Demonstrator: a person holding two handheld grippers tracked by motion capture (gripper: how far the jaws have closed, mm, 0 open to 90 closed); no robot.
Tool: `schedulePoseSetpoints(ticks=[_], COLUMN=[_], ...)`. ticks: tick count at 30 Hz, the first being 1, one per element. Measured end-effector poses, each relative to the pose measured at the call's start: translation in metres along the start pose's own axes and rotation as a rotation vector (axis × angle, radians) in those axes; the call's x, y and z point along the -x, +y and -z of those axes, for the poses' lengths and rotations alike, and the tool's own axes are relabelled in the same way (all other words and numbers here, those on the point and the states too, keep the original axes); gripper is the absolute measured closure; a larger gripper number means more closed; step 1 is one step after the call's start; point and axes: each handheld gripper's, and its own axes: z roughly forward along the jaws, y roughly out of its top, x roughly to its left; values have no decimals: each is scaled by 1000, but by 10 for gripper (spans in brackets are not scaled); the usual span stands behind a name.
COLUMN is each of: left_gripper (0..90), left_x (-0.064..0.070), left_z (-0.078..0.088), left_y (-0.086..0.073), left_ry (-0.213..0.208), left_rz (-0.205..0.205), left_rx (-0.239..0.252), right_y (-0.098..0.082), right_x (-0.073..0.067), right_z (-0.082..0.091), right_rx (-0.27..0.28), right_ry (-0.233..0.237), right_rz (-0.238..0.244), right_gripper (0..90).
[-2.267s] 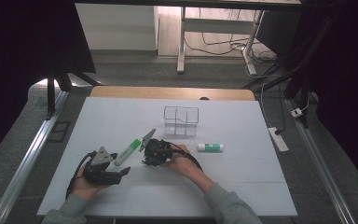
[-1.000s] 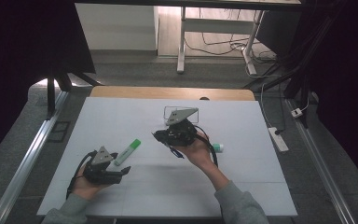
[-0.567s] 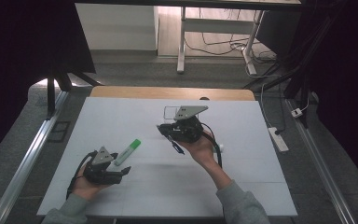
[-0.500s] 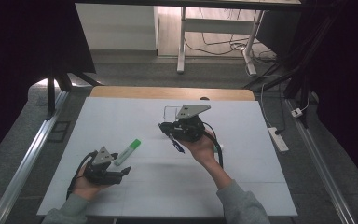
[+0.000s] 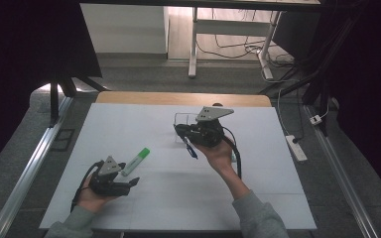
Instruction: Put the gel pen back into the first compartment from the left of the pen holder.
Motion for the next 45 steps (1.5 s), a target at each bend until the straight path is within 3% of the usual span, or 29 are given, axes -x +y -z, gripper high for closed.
schedulePoseSetpoints(ticks=[8, 22, 35, 45], left_gripper=[253, 253, 253, 252], left_x=[0, -1, -1, -2], left_z=[0, -1, -2, -2], left_y=[0, 0, 0, 0], left_ry=[1, -7, -9, -13], left_rz=[2, 2, 5, 8], left_rx=[-2, 2, 1, 3], right_y=[2, 22, 41, 46], right_x=[4, 20, 27, 38], right_z=[0, -7, -14, -23], right_rx=[16, 49, 78, 89], right_ry=[-8, -40, -69, -84], right_rz=[-17, -54, -49, -63], right_gripper=[799, 799, 798, 798])
